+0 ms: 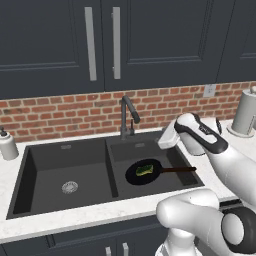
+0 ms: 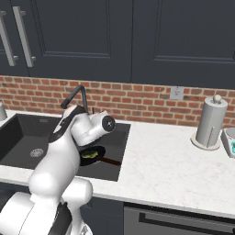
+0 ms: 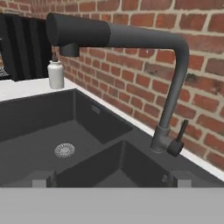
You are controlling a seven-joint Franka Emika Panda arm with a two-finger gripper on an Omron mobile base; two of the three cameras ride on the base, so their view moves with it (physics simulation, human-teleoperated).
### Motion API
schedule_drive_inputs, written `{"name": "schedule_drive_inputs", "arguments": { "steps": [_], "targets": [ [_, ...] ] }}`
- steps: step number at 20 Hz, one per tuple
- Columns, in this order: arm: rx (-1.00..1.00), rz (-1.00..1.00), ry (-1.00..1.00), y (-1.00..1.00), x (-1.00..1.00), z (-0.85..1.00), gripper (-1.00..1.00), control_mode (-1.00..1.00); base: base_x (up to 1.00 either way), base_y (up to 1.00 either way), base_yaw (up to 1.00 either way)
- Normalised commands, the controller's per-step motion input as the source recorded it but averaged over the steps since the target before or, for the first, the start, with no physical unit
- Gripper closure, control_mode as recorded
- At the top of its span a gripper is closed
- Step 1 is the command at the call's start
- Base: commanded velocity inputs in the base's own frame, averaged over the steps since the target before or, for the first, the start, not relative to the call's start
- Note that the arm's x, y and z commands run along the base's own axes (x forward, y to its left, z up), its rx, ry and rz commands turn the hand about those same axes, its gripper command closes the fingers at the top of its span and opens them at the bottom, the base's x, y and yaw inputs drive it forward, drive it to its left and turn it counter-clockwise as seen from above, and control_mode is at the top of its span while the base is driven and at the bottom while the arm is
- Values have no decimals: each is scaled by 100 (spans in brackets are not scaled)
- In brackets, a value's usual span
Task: Pick the pan and sponge and place them into the sink. Then turn on the water.
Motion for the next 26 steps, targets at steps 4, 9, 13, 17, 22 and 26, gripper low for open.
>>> {"name": "schedule_drive_inputs", "arguments": {
  "steps": [4,9,13,17,22,26],
  "targets": [
    [-13,11,-13,-2,8,-8,-100,-100,0,0,0],
    [-14,3,-16,0,3,-18,-100,-100,0,0,0],
    [-6,0,-10,1,0,-19,-100,-100,0,0,0],
    [2,-2,0,4,0,0,-100,-100,0,0,0],
    [11,-4,12,1,0,10,-100,-100,0,0,0],
    [10,0,17,0,0,15,-100,-100,0,0,0]
  ]
}}
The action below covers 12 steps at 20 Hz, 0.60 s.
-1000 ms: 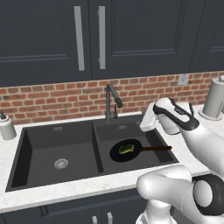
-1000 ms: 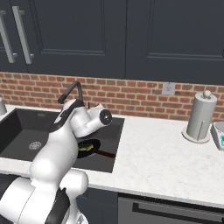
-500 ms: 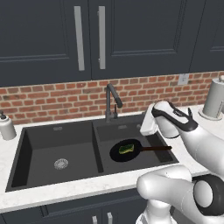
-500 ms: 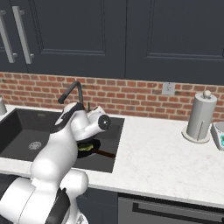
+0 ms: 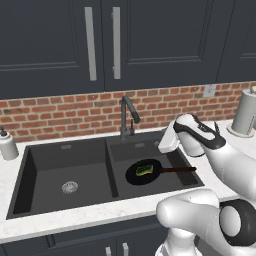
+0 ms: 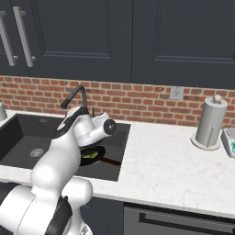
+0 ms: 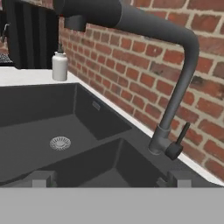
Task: Pick the pan and sponge and place them into the sink. Then turn on the water.
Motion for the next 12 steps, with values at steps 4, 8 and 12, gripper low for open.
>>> {"name": "schedule_drive_inputs", "arguments": {
  "steps": [4,8,12],
  "targets": [
    [2,0,11,0,0,2,-100,-100,0,0,0],
    [0,0,8,0,2,0,-100,-100,0,0,0],
    [0,0,2,3,12,-5,-100,-100,0,0,0]
  ]
}}
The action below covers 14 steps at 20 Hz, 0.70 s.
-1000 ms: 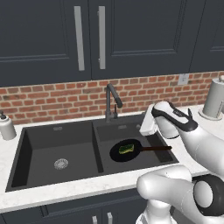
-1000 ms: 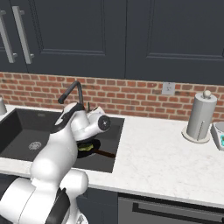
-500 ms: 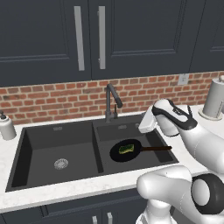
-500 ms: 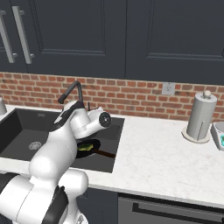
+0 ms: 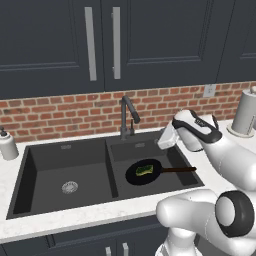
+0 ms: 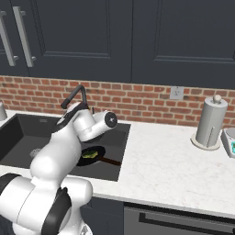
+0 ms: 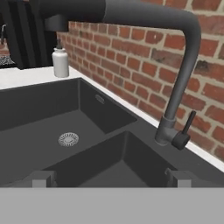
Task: Pick the pan and sponge and place them into the sink. Then turn on the water.
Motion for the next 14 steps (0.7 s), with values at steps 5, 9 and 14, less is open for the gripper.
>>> {"name": "schedule_drive_inputs", "arguments": {
  "steps": [5,9,14],
  "targets": [
    [0,-1,0,4,10,-12,-100,-100,0,0,0],
    [0,-1,0,8,9,-17,-100,-100,0,0,0],
    [0,-3,0,13,7,-6,-100,-100,0,0,0]
  ]
}}
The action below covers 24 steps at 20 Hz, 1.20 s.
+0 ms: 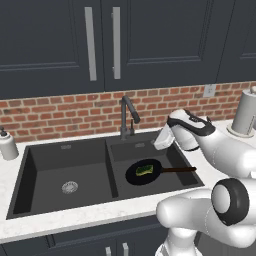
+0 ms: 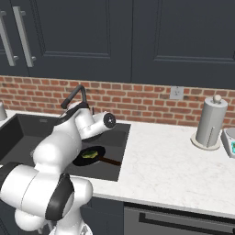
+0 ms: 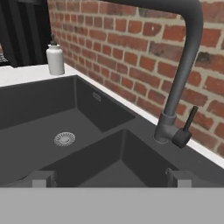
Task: Pick the pan and sponge and place them into the sink. Then turn on the water.
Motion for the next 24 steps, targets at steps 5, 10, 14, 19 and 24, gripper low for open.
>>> {"name": "schedule_drive_inputs", "arguments": {
  "steps": [5,10,14,19,24],
  "targets": [
    [2,-7,0,16,0,0,-100,-100,0,0,0],
    [2,-8,0,11,0,0,-100,-100,0,0,0],
    [0,-6,0,4,1,0,-100,-100,0,0,0],
    [6,-7,0,2,0,0,-100,-100,0,0,0],
    [8,-2,0,0,0,0,-100,-100,0,0,0]
  ]
}}
